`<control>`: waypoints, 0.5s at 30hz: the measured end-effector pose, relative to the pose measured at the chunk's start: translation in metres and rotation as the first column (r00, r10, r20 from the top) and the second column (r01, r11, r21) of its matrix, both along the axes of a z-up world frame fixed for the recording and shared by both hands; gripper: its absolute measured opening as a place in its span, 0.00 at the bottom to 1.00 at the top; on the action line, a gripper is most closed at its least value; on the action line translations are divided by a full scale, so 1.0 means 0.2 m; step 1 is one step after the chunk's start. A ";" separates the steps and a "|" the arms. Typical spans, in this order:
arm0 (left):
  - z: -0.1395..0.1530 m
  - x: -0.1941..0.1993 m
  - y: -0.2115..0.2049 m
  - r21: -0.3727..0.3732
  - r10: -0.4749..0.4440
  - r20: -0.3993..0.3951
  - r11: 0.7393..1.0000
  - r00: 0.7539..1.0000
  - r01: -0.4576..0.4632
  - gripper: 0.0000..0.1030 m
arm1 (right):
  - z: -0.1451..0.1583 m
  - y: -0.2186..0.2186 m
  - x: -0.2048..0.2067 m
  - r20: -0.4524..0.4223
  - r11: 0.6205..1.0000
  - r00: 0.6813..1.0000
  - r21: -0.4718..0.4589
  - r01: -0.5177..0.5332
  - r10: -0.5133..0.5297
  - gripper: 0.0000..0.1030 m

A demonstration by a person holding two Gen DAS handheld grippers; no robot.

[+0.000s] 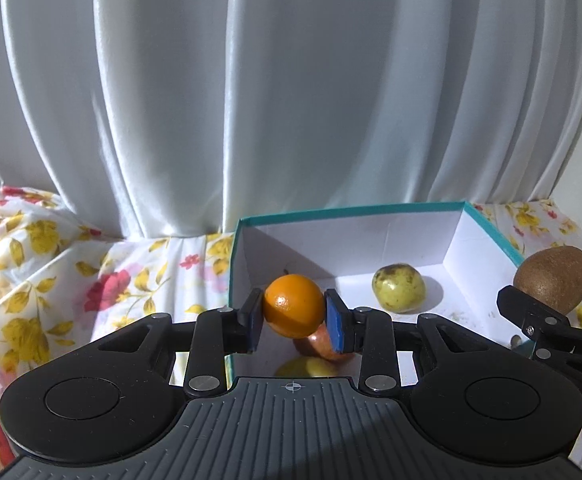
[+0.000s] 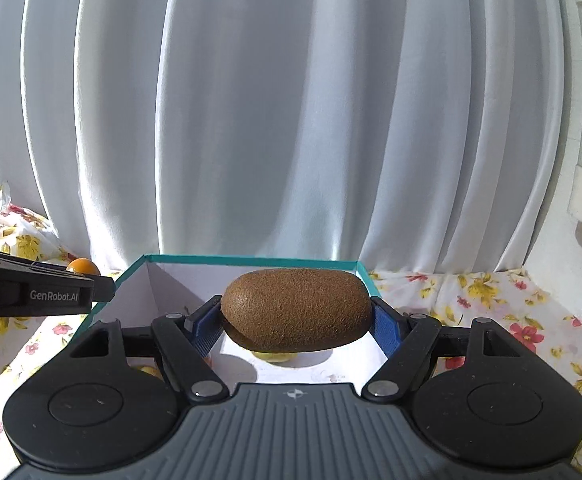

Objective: Organize fruits
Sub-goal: 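Carry the mandarin and kiwi over the teal box and lower them inside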

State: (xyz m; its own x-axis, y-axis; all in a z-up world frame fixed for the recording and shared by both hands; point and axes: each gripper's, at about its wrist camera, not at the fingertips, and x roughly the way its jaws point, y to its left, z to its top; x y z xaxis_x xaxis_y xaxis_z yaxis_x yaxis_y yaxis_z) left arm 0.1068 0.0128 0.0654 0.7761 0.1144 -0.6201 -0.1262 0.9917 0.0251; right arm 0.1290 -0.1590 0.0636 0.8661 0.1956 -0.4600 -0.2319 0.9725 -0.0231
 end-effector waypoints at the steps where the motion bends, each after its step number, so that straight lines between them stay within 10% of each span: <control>1: -0.01 0.00 0.00 0.000 0.002 -0.005 1.000 1.000 -0.002 0.35 | -0.01 0.00 0.01 -0.006 1.000 1.000 -0.001 0.001 -0.001 0.74; 15: -0.10 0.08 0.00 0.010 0.017 -0.069 1.000 0.997 -0.016 0.35 | -0.11 -0.02 0.08 -0.059 1.000 0.998 -0.004 0.003 -0.003 0.74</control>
